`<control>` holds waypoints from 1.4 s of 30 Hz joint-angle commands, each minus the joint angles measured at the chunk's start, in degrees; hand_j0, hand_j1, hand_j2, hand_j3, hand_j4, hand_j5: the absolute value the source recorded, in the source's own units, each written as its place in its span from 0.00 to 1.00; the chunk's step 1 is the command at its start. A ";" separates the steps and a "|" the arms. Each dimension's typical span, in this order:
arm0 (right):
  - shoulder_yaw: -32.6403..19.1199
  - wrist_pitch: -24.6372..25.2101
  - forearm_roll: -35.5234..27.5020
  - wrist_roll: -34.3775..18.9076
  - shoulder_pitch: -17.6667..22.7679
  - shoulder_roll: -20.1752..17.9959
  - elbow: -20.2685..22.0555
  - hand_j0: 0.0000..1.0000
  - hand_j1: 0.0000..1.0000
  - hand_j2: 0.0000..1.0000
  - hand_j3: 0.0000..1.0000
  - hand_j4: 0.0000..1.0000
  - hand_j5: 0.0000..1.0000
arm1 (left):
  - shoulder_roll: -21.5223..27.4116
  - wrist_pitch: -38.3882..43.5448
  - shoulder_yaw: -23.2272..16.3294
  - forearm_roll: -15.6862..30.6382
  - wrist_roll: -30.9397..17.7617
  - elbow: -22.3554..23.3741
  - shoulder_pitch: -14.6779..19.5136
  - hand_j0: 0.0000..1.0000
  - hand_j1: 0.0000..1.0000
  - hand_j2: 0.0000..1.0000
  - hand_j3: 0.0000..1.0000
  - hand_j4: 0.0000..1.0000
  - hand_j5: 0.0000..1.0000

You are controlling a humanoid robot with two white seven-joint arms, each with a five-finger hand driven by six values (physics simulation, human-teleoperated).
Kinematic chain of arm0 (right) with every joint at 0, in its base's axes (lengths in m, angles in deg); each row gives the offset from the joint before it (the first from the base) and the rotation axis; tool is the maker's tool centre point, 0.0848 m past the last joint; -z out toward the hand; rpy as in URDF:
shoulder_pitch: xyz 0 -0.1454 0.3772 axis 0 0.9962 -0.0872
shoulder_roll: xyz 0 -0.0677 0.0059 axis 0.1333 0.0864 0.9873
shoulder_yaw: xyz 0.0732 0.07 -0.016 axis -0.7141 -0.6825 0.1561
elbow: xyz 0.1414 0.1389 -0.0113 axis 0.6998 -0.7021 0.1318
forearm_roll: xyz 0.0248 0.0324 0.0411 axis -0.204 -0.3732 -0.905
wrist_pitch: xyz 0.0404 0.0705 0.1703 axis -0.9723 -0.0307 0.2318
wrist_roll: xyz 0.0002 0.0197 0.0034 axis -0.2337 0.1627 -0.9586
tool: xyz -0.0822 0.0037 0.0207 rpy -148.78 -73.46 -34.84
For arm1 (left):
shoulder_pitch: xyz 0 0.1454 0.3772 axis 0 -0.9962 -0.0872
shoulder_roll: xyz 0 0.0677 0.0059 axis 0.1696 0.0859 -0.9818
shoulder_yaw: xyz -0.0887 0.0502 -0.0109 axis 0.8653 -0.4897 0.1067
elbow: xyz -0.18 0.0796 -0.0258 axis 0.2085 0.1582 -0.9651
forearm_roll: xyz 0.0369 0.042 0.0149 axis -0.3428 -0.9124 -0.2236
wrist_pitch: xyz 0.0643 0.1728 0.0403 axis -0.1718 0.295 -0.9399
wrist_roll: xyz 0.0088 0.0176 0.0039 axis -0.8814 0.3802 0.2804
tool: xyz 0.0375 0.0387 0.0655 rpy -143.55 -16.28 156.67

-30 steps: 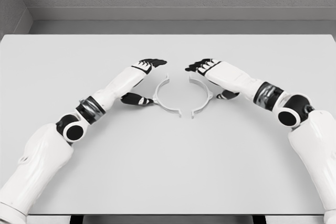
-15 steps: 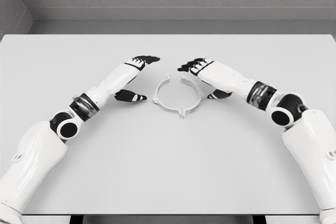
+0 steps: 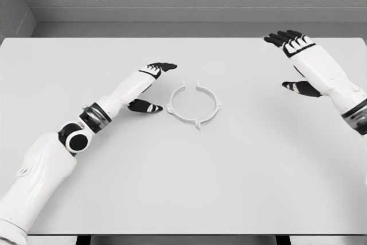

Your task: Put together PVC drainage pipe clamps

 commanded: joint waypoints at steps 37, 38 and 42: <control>-6.08 -0.06 -3.52 -11.60 1.23 -1.62 2.62 1.00 1.00 1.00 1.00 1.00 1.00 | -3.47 -0.01 0.32 -0.92 0.03 -0.71 -0.26 1.00 1.00 1.00 1.00 1.00 1.00; -6.08 -0.06 -3.52 -11.60 1.23 -1.62 2.53 1.00 1.00 1.00 1.00 1.00 1.00 | -3.29 -0.01 0.49 -0.92 0.03 -0.62 -0.18 1.00 1.00 1.00 1.00 1.00 1.00; -6.17 -0.06 -3.52 -11.60 1.15 -1.62 2.44 1.00 1.00 1.00 1.00 1.00 1.00 | -3.11 -0.01 0.67 -0.83 0.03 -0.18 0.44 1.00 1.00 1.00 1.00 1.00 1.00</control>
